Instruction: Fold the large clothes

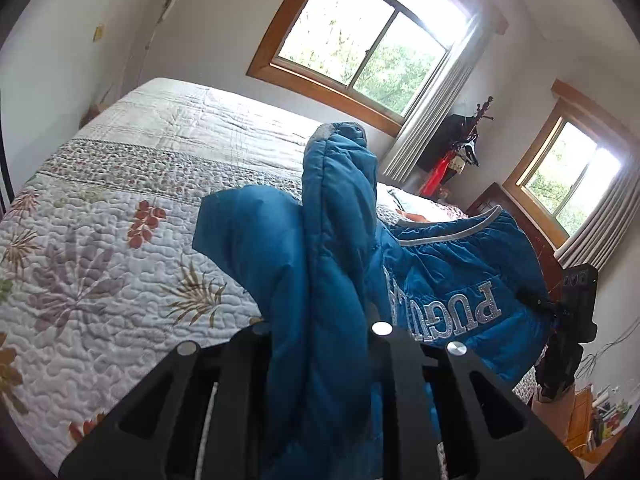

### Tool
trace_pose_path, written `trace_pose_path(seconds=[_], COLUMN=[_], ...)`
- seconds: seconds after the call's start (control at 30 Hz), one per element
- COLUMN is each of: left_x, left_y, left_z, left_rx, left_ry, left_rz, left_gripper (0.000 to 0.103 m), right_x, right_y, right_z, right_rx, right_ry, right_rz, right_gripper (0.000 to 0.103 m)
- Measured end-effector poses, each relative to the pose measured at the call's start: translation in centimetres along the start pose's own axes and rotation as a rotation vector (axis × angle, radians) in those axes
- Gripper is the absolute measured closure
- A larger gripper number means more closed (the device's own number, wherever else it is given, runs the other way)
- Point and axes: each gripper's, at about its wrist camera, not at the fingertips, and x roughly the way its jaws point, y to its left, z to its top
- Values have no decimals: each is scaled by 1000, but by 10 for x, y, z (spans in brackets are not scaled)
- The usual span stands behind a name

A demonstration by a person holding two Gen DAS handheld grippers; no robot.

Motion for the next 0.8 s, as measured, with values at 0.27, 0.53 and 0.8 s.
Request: trace_pose_path(seconds=[0.27,0.53,0.8], left_x=[-69,-18,-21], left_y=[26,117,127], left_z=[-86,-174,-191], left_rx=[-23,-168,-214], left_ry=[40,165,105], left_rz=[40,133,98], left_gripper=[87,67,53], right_x=[-11,39,40], right_y=[32,-35,-69], right_z=[-81,-165,-187], right_rx=[8,222,344], right_ry=[81,197,163], right_rz=[20,-88,53], right_gripper=[87,80,72])
